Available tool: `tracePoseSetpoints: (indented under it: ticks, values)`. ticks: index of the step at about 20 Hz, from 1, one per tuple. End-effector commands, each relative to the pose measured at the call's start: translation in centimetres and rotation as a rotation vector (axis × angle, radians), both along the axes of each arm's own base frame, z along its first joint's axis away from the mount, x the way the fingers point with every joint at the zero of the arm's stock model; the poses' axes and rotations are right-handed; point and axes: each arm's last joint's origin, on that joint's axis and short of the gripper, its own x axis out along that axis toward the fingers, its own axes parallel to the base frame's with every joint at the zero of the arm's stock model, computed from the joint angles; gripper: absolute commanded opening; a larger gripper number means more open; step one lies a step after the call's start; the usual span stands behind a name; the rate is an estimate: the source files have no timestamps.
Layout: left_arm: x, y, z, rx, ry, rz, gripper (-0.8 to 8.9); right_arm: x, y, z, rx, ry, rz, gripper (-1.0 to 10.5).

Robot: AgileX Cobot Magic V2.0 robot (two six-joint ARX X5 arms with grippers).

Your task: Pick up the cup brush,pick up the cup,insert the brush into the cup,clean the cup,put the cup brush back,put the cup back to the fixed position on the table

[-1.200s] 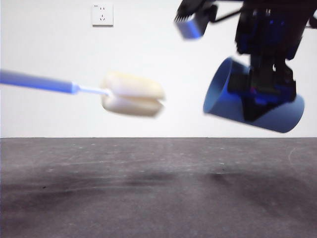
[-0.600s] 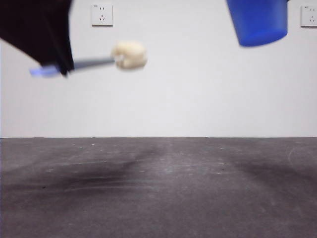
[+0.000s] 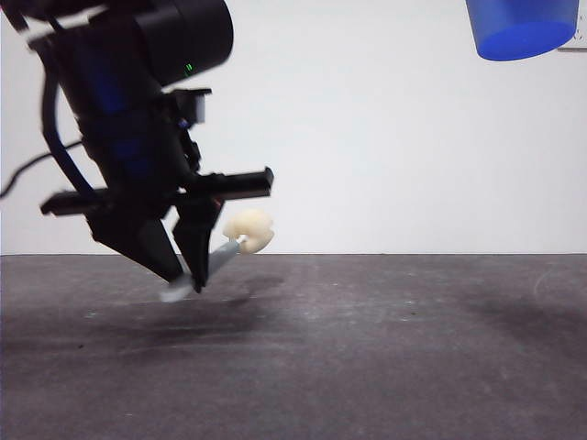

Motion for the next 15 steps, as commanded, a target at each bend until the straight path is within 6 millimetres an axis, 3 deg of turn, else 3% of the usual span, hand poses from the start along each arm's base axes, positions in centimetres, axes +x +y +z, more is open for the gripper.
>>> tracePoseSetpoints:
  ticks: [1, 6, 10, 13, 15]
  values:
    - [0.9, 0.2, -1.3, -0.002, 0.019, 0.026, -0.08, 0.0, 0.0, 0.1, 0.019, -0.003, -0.003, -0.2]
    - [2.4, 1.0, -3.6, -0.003, 0.074, 0.053, -0.08, 0.0, 0.1, 0.1, 0.025, 0.004, -0.006, -0.2]
    - [2.7, 1.1, -3.8, -0.006, 0.068, 0.040, 0.27, 0.4, 0.5, -0.2, 0.025, 0.023, -0.013, -0.2]
    - [2.5, 1.2, -3.9, -0.005, 0.108, 0.018, 4.06, 1.0, 1.3, -0.8, -0.004, 0.052, -0.016, -0.2]
    - [2.3, 1.2, -4.0, -0.020, 0.135, 0.000, 4.69, 1.7, 2.2, -1.3, -0.026, 0.069, -0.017, -0.2]
